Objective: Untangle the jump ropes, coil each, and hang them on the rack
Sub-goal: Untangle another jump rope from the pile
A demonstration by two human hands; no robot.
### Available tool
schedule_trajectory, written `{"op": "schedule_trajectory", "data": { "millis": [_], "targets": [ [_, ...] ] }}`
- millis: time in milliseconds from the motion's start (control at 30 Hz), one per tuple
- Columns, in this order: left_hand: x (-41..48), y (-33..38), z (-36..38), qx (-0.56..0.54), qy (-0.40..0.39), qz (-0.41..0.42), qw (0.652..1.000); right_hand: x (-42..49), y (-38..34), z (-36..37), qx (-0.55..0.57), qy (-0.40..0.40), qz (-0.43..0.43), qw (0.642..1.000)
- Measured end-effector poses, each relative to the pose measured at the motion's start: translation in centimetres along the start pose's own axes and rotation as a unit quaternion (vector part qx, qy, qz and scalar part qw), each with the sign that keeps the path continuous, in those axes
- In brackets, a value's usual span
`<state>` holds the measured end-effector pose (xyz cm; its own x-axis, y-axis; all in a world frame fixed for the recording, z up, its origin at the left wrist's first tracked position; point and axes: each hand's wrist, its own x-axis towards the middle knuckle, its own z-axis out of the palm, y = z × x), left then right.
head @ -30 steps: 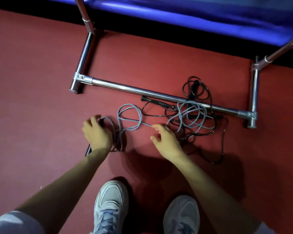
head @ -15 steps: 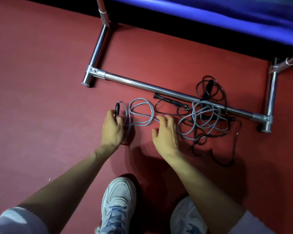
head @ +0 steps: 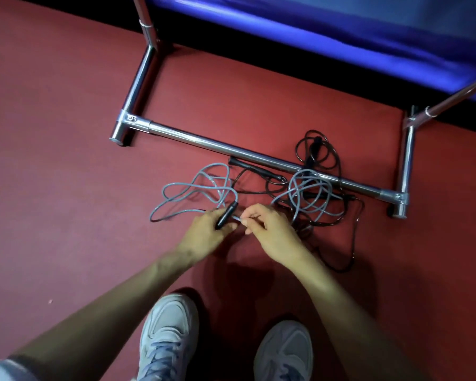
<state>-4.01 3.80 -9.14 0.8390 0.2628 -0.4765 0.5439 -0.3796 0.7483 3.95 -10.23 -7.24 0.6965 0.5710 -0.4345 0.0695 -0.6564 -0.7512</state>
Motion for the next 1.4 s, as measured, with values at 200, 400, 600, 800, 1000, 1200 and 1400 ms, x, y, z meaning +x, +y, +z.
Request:
{"op": "schedule_trajectory", "data": {
  "millis": [200,400,600,800,1000,1200,1400],
  "targets": [
    [2.4,2.1,-2.1,-0.232,0.202,-0.106,0.946,0.1,0.9,-4.2,-0.375,0.020,-0.031,0.926],
    [4.4,4.5,-3.7,-0.308,0.239,-0.144,0.910,0.1,3.7,-5.0,-0.167,0.201,-0.012,0.965],
    [1.4,5.9,2.3,-0.135,0.110,-0.040,0.984,-0.7,2.6,-3.2,0.198,0.074,0.020,0.977],
    [2.9,6.3,4.6,-0.067,0.073,-0.046,0.994,-0.1,5.5,-6.7,0.032,0.290,0.032,0.956],
    [3.4,8.2,6.8,-0.178,-0.040,-0.117,0.976,0.7,8.1,-7.2,-0.066,0.159,0.122,0.977],
    [3.2,7.3,6.9,-0.103,0.073,-0.018,0.992,-0.6,6.6,-7.4,-0.012,0.247,0.041,0.968],
    [3.2,7.6,4.8,-0.038,0.099,0.121,0.987,-1.4,1.9,-9.5,0.236,0.168,-0.055,0.956]
  ]
}}
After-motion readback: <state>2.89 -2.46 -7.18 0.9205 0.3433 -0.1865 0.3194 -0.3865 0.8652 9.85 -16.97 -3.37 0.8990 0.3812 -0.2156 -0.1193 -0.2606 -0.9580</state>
